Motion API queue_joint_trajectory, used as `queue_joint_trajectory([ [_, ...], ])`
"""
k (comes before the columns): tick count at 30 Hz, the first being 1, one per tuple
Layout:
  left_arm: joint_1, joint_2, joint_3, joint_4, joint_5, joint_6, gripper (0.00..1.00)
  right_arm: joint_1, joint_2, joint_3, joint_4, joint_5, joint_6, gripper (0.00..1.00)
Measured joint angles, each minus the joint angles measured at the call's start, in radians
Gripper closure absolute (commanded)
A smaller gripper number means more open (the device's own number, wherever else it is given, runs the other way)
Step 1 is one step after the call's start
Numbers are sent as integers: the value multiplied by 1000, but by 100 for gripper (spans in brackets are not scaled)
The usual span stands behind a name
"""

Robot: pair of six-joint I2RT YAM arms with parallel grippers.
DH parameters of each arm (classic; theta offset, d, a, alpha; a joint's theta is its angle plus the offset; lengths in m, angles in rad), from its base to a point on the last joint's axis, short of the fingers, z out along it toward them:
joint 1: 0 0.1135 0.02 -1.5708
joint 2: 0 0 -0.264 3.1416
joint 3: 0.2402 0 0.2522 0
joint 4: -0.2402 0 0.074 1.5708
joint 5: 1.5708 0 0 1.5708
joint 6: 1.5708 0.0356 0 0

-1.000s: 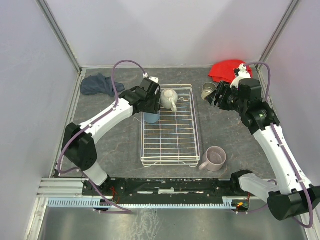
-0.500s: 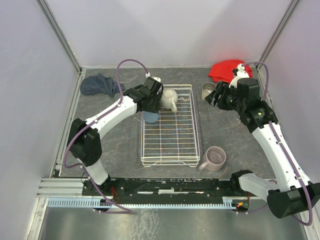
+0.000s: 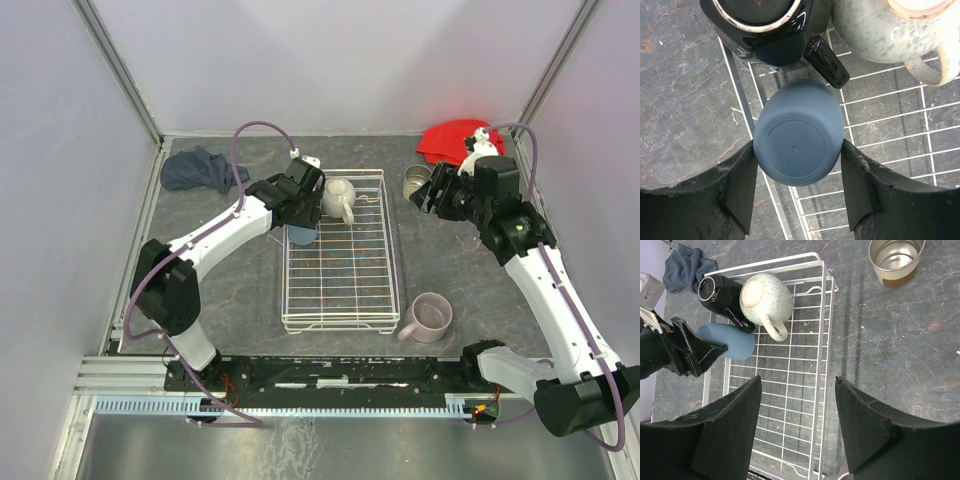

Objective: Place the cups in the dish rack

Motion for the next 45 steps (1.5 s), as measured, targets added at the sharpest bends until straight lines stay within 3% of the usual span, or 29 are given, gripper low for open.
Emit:
queue_joint_trajectory([
  [4,0,-6,-8,6,0,0,21,0,0,0,-5,0,-2,28],
  [8,0,-15,-15,5,1,-1,14,0,2,0,-11,1,-5,27],
  [15,0,-42,-16,5,1,-1,13,0,54,21,-24,13,-16,28],
  [23,0,-100,26,-63,-1,-2,10,0,286,167,-21,65,-69,29],
  [32,64,-141,220,-115,102,-10,10,0,634,419,-31,151,-122,30],
  [45,217,-151,227,-111,320,-11,11,-9,1069,860,-163,243,-160,36],
])
